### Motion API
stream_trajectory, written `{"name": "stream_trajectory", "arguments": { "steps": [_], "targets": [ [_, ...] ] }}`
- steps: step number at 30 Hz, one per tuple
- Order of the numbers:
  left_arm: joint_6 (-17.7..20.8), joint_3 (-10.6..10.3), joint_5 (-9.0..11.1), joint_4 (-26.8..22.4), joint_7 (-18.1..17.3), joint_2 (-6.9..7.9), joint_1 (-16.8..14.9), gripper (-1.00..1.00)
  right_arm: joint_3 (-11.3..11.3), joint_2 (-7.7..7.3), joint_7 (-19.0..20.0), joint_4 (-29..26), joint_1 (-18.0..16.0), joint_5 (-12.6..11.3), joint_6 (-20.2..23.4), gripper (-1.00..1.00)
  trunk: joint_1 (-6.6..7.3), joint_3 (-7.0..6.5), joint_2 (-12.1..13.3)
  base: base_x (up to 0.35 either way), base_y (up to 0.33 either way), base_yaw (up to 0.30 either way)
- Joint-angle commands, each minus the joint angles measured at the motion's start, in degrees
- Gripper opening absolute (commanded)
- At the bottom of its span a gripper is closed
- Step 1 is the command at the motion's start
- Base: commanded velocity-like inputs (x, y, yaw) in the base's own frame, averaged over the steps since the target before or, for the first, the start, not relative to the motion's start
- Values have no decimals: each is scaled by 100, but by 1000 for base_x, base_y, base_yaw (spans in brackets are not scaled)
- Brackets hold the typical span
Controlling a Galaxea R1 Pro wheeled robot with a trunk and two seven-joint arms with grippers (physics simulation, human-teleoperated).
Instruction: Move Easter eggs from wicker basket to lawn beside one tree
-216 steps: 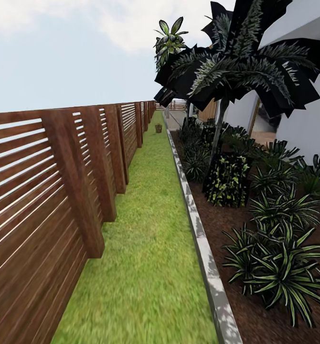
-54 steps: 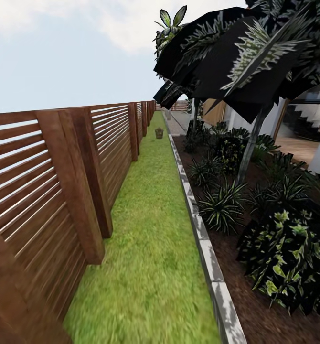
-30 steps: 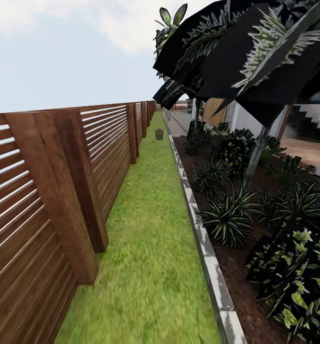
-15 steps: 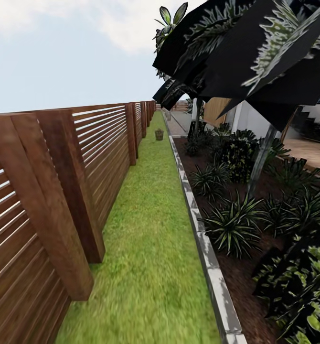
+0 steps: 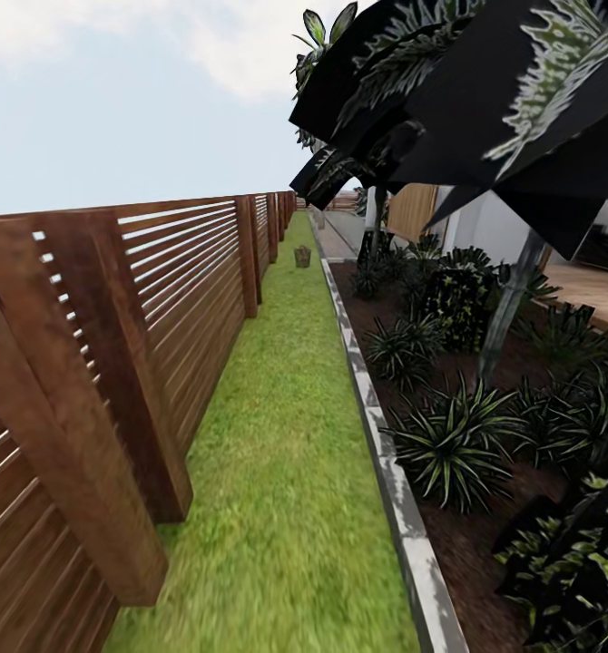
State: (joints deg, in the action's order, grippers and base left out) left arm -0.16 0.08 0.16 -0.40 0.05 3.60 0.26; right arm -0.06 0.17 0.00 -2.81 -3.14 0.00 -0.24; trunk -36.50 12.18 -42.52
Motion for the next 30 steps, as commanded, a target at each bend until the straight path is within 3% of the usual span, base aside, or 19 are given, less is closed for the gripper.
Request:
{"name": "stream_trajectory", "arguments": {
  "steps": [1, 30],
  "targets": [
    [-2, 0, 2, -4, 0, 2, 0, 100, -2, 1, 0, -1, -2, 0, -3, 100, -4, 6, -5, 323, 0, 0],
    [-2, 0, 1, -4, 0, 0, 0, 100, -2, 1, 0, -1, -2, 0, -3, 100, -4, 6, -5, 323, 0, 0]
  ]
}}
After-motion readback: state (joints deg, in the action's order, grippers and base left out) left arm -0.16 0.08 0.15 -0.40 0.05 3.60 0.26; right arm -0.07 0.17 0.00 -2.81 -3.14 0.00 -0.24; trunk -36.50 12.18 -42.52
